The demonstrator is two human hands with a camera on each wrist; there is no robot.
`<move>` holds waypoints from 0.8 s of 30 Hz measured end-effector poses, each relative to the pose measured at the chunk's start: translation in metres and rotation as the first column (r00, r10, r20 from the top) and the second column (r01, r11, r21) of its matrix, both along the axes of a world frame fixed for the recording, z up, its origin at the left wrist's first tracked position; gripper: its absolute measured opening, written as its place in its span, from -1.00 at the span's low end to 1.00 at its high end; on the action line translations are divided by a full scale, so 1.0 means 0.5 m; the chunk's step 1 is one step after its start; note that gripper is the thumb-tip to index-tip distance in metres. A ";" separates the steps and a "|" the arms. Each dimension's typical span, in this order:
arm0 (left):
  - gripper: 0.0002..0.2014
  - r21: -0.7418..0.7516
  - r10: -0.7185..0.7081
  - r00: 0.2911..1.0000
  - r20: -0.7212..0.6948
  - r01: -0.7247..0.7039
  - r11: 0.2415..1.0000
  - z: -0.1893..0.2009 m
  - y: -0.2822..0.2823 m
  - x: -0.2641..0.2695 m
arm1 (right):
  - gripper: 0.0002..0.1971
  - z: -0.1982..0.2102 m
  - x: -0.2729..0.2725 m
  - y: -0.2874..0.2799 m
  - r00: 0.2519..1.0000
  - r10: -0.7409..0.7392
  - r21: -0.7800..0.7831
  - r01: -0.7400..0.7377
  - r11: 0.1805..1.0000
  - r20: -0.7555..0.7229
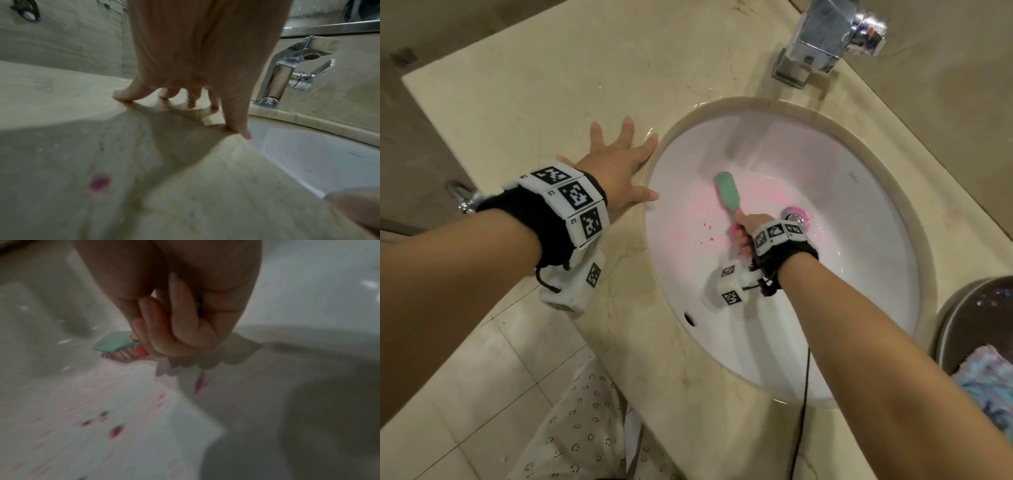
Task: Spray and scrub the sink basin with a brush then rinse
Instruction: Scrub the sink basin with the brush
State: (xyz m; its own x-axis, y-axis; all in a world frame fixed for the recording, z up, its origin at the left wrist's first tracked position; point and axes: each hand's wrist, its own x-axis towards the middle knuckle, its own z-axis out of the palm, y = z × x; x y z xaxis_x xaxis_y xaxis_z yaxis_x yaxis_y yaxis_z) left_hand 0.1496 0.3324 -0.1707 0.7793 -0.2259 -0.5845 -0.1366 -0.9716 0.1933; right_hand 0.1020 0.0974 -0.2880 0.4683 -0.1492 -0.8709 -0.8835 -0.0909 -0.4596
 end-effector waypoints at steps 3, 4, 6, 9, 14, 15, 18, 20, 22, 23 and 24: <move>-0.17 0.000 0.000 1.000 -0.002 0.000 1.000 -0.002 0.001 0.000 | -0.58 0.016 -0.012 0.051 0.998 0.028 0.155 -0.019 0.988 -0.054; -0.17 -0.002 0.002 1.000 -0.001 -0.002 1.000 -0.002 0.000 0.000 | -0.58 0.016 -0.024 0.053 0.995 0.054 0.168 -0.039 0.985 -0.081; -0.17 -0.002 0.006 1.000 -0.002 -0.006 1.000 -0.002 0.000 0.000 | -0.57 0.008 -0.056 0.031 0.980 0.154 0.139 -0.136 0.981 -0.127; -0.17 0.001 0.003 1.000 -0.006 -0.003 1.000 -0.001 -0.001 -0.002 | -0.56 -0.004 -0.096 -0.027 0.949 0.265 0.015 -0.266 0.964 -0.172; -0.17 0.005 0.002 1.000 -0.003 -0.002 1.000 0.002 -0.004 -0.002 | -0.54 -0.018 -0.087 -0.087 0.976 0.159 -0.185 -0.186 0.965 -0.150; -0.17 0.003 0.005 1.000 -0.004 -0.005 1.000 0.003 -0.004 -0.002 | -0.54 -0.020 -0.076 -0.083 0.981 0.143 -0.204 -0.167 0.964 -0.131; -0.17 0.005 0.006 1.000 -0.008 -0.006 1.000 0.005 -0.004 -0.002 | -0.57 -0.026 -0.048 -0.036 0.986 0.155 -0.175 -0.164 0.971 -0.067; -0.17 0.004 0.008 1.000 -0.011 -0.008 1.000 0.005 -0.005 -0.002 | -0.56 -0.019 -0.043 0.010 0.989 0.135 -0.075 -0.140 0.987 -0.060; -0.17 0.004 0.008 1.000 -0.011 -0.008 1.000 0.005 -0.005 -0.001 | -0.55 -0.012 -0.054 0.040 0.990 0.124 0.053 -0.121 0.991 -0.068; -0.16 0.005 0.007 1.000 -0.010 -0.007 1.000 0.005 -0.005 -0.001 | -0.55 -0.009 -0.065 0.044 0.986 0.146 0.100 -0.137 0.985 -0.085; -0.16 0.005 0.005 1.000 -0.010 -0.004 1.000 0.005 -0.005 -0.001 | -0.54 -0.007 -0.078 0.039 0.976 0.188 0.123 -0.174 0.977 -0.113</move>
